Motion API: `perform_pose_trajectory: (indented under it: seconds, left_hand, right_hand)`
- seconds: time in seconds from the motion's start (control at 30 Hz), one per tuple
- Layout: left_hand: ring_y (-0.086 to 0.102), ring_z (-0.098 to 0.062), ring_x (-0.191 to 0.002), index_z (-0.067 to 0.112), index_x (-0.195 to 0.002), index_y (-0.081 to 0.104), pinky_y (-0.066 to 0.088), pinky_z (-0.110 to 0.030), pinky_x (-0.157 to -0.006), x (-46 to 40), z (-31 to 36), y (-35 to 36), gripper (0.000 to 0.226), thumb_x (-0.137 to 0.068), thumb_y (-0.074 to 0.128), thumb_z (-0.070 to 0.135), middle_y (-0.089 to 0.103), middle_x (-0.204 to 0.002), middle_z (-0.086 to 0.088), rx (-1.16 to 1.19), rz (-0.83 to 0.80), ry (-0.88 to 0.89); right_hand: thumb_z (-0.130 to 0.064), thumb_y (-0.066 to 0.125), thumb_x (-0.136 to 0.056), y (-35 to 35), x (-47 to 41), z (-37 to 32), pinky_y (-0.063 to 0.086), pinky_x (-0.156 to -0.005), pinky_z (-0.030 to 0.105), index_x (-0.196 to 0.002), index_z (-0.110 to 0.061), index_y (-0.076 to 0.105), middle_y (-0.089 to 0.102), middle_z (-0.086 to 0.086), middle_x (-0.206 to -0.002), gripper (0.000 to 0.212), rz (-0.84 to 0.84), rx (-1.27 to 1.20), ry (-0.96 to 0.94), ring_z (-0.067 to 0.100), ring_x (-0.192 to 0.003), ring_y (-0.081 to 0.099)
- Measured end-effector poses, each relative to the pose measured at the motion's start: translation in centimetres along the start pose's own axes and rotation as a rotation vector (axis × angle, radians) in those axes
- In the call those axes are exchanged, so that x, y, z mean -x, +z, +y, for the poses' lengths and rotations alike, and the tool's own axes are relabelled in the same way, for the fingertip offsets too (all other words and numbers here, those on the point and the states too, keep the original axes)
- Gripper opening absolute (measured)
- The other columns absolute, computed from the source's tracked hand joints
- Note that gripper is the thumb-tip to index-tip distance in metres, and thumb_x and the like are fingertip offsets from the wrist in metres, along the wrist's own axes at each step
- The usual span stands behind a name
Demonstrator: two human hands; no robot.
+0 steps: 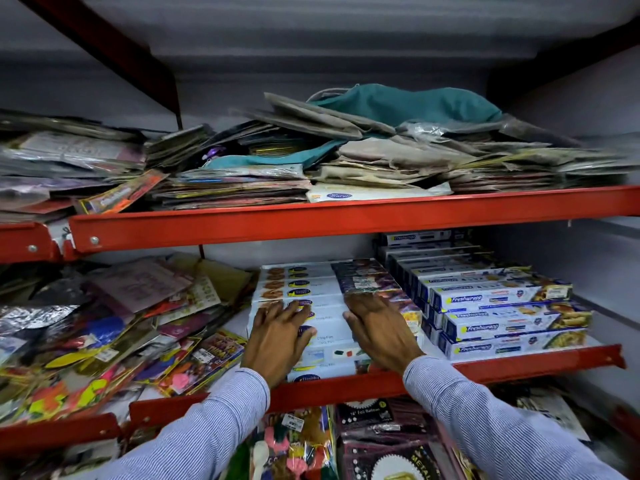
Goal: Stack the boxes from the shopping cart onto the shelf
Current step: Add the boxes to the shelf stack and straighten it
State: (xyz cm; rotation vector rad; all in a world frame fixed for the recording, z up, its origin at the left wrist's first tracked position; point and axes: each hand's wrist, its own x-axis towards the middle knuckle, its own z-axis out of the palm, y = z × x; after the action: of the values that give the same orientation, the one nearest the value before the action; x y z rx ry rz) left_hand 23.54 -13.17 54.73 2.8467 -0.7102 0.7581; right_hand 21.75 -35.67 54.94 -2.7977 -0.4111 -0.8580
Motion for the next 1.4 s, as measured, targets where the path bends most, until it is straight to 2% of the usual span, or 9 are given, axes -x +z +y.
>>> perform_pose_trajectory:
  seconds: [0.1, 0.2, 0.3, 0.47, 0.57, 0.67, 0.73, 1.07, 1.4]
  left_hand:
    - [0.037, -0.03, -0.141, 0.035, -0.146, 0.038, 0.028, -0.056, -0.113, 0.0, 0.0, 0.5, 0.067, -0.091, 0.01, 0.06, 0.044, -0.152, -0.002, 0.0, -0.027, -0.018]
    - [0.032, -0.029, -0.144, 0.038, -0.148, 0.031, 0.023, -0.056, -0.115, -0.2, 0.1, 0.9, 0.051, -0.1, 0.024, 0.054, 0.038, -0.156, -0.001, -0.003, -0.034, -0.02]
    - [0.028, -0.029, -0.145, 0.038, -0.149, 0.028, 0.019, -0.056, -0.116, -0.3, 0.0, 0.9, 0.049, -0.102, 0.033, 0.049, 0.035, -0.158, -0.001, 0.01, -0.032, -0.025]
    - [0.031, -0.033, -0.144, 0.034, -0.149, 0.03, 0.022, -0.062, -0.114, -0.1, 0.1, 1.0, 0.056, -0.098, 0.018, 0.052, 0.04, -0.156, -0.004, -0.072, -0.037, -0.015]
    - [0.024, -0.038, -0.146, 0.027, -0.15, 0.032, 0.015, -0.069, -0.112, 0.5, 0.2, 1.2, 0.06, -0.098, 0.017, 0.052, 0.037, -0.156, -0.009, -0.105, 0.014, 0.007]
    - [0.006, -0.038, -0.15, 0.021, -0.154, 0.019, 0.005, -0.069, -0.114, 1.7, 0.1, 1.6, 0.067, -0.099, 0.03, 0.058, 0.015, -0.163, -0.011, -0.146, 0.09, 0.09]
    - [-0.003, -0.038, -0.15, 0.018, -0.155, 0.013, 0.005, -0.07, -0.114, 2.3, -0.1, 1.7, 0.075, -0.097, 0.034, 0.06, 0.004, -0.164, -0.012, -0.176, 0.111, 0.141]
    - [0.001, -0.039, -0.149, 0.011, -0.155, 0.008, 0.003, -0.075, -0.112, 1.6, -1.7, 2.8, 0.081, -0.097, 0.036, 0.061, 0.003, -0.164, -0.015, -0.292, 0.095, 0.188]
    - [0.001, -0.041, -0.149, 0.009, -0.154, 0.011, 0.002, -0.075, -0.111, 1.4, -1.7, 3.3, 0.08, -0.097, 0.034, 0.059, 0.004, -0.163, -0.017, -0.319, 0.095, 0.194]
  right_hand:
    - [-0.05, 0.021, -0.1, 0.2, 0.2, 0.4, 0.033, -0.113, 0.038, -0.142, -0.018, 0.043, 0.051, 0.002, -0.146, 0.057, -0.041, 0.041, -0.02, 0.02, -0.136, 0.043]
    - [-0.05, 0.021, -0.1, 0.1, 0.0, 0.8, 0.032, -0.115, 0.038, -0.144, -0.019, 0.04, 0.049, 0.002, -0.148, 0.057, -0.059, 0.029, -0.037, 0.019, -0.137, 0.041]
    - [-0.051, 0.022, -0.099, 0.2, -0.2, 0.9, 0.033, -0.115, 0.039, -0.143, -0.019, 0.04, 0.048, 0.002, -0.148, 0.057, -0.058, 0.025, -0.042, 0.019, -0.137, 0.042]
    - [-0.048, 0.023, -0.101, 0.2, 0.0, 0.7, 0.029, -0.117, 0.038, -0.145, -0.019, 0.038, 0.046, 0.002, -0.15, 0.055, -0.057, 0.033, -0.043, 0.019, -0.14, 0.038]
    - [-0.048, 0.02, -0.101, 0.6, 0.5, 0.5, 0.017, -0.123, 0.041, -0.15, -0.019, 0.026, 0.031, 0.001, -0.158, 0.058, -0.04, 0.038, -0.03, 0.017, -0.148, 0.021]
    - [-0.056, 0.02, -0.1, 1.0, 1.9, 0.5, 0.004, -0.124, 0.046, -0.154, -0.02, 0.009, 0.01, -0.002, -0.164, 0.066, -0.01, 0.128, -0.062, 0.013, -0.152, -0.001]
    - [-0.06, 0.023, -0.098, 1.3, 2.7, 0.7, 0.0, -0.122, 0.052, -0.154, -0.017, 0.004, 0.002, -0.001, -0.165, 0.073, -0.011, 0.202, -0.108, 0.016, -0.152, -0.005]
    - [-0.058, 0.021, -0.098, 2.8, 2.5, 1.3, 0.009, -0.116, 0.061, -0.153, -0.011, 0.006, 0.003, 0.007, -0.164, 0.075, -0.066, 0.354, -0.129, 0.026, -0.151, 0.004]
    - [-0.058, 0.019, -0.098, 3.4, 2.4, 1.5, 0.008, -0.118, 0.057, -0.153, -0.01, 0.009, 0.008, 0.007, -0.164, 0.074, -0.052, 0.389, -0.145, 0.027, -0.151, 0.009]
